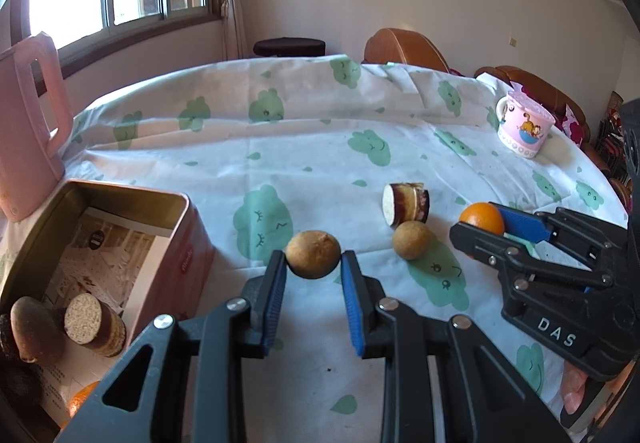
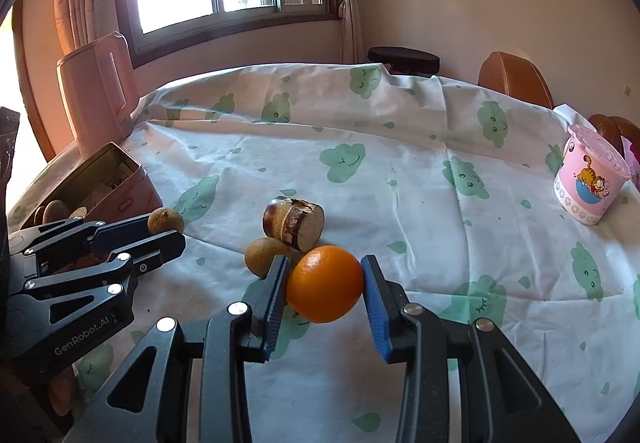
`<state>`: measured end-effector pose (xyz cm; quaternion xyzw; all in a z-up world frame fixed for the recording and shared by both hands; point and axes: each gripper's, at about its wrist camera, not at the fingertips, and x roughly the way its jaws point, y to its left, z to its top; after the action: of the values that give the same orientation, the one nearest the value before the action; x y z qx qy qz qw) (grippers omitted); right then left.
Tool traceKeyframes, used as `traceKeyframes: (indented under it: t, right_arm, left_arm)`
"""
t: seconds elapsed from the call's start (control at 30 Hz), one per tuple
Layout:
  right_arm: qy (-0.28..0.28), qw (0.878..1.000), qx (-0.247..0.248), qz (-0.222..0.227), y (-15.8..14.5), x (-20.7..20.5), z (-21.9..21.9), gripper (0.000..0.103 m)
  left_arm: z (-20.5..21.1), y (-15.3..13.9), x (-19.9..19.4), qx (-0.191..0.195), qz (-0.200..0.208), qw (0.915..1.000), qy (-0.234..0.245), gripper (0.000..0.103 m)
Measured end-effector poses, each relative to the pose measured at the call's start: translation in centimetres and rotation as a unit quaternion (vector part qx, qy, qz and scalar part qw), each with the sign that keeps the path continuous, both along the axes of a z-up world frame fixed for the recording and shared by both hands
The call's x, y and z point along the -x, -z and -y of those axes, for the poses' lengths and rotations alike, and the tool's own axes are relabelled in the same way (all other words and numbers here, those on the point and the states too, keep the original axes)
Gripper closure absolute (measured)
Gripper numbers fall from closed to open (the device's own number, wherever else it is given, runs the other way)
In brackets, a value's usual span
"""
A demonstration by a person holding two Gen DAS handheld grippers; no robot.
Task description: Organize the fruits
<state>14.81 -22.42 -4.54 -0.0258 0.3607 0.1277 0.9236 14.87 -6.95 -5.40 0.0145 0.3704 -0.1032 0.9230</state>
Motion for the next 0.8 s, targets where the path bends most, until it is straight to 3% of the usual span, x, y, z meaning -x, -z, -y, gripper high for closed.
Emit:
traceKeyframes:
  t: [0.8]
  right_arm:
    - [-0.013, 0.999, -0.017, 0.044, -1.2, 1.5, 0.3, 0.064]
  left_arm:
    - [-0.4, -1.4, 1.7, 0.002, 0.057, 0.9983, -0.013, 0.074]
